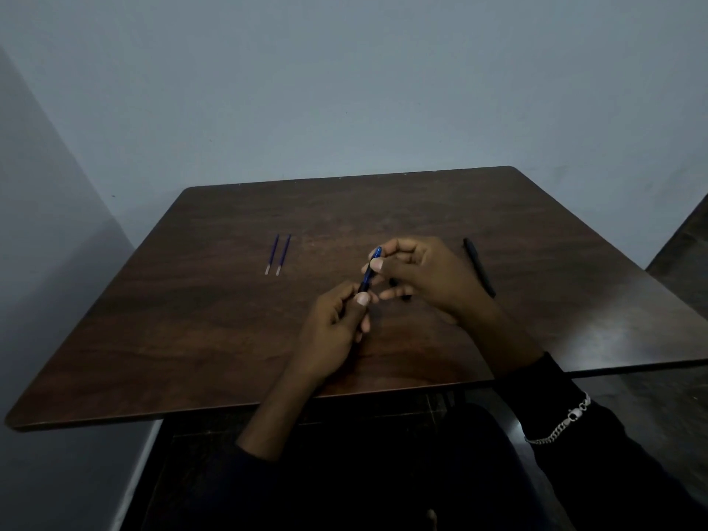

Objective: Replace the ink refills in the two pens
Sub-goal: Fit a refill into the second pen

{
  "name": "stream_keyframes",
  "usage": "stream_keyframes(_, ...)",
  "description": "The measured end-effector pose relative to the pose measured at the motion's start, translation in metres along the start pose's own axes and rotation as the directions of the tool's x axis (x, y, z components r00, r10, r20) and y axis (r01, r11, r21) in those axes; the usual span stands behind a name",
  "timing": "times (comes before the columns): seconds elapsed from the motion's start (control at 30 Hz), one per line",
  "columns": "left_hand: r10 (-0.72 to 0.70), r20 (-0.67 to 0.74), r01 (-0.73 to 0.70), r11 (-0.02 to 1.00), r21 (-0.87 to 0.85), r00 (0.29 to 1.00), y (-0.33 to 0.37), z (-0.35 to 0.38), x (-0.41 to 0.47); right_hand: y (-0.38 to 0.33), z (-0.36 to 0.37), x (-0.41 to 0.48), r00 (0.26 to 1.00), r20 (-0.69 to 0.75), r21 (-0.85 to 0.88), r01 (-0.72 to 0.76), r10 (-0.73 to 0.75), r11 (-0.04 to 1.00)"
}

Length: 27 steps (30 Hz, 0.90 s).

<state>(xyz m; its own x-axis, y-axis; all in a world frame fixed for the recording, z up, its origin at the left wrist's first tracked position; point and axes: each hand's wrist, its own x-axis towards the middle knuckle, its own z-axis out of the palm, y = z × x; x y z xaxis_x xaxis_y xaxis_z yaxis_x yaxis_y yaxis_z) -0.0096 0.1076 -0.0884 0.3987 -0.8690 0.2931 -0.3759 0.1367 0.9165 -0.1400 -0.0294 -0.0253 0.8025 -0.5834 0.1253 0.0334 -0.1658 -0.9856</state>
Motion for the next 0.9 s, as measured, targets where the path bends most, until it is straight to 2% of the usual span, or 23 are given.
stream_keyframes(0.13,0.007,-0.004,-0.007,1.000,0.024,1.000,0.002,0.000,0.000,0.004,-0.002,0.000,0.999,0.032,0.010,-0.006,0.005,1.000)
stream_keyframes(0.3,0.013,-0.006,-0.012,0.996,0.089,1.000,0.005,-0.001,-0.001,0.004,-0.005,0.003,1.000,0.018,-0.078,-0.019,0.020,0.997)
stream_keyframes(0.37,0.050,-0.010,-0.048,0.988,0.148,0.999,0.006,-0.001,-0.002,0.001,-0.005,0.004,1.000,0.000,-0.244,0.001,-0.001,0.970)
stream_keyframes(0.47,0.093,-0.003,-0.090,0.975,0.203,0.996,0.007,0.000,-0.003,-0.004,-0.004,0.007,0.996,0.003,-0.580,0.070,-0.084,0.811)
stream_keyframes(0.53,0.107,0.002,-0.105,0.969,0.222,0.994,0.007,0.001,-0.003,-0.009,-0.007,0.008,0.996,0.042,-0.666,0.084,-0.074,0.741)
stream_keyframes(0.63,0.126,0.007,-0.124,0.965,0.231,0.992,0.007,0.001,-0.002,-0.021,-0.015,0.009,0.995,0.102,-0.700,0.058,0.020,0.712)
stream_keyframes(0.73,0.123,0.006,-0.121,0.965,0.233,0.992,0.006,0.001,-0.001,-0.028,-0.026,0.009,0.986,0.158,-0.572,0.048,0.053,0.819)
stream_keyframes(0.8,0.114,0.006,-0.112,0.967,0.229,0.993,0.005,0.000,-0.001,-0.028,-0.032,0.011,0.970,0.242,-0.497,0.094,0.034,0.863)
stream_keyframes(0.9,0.112,0.016,-0.113,0.966,0.233,0.994,0.007,0.000,-0.001,-0.024,-0.026,0.013,0.969,0.247,-0.601,0.155,-0.002,0.784)
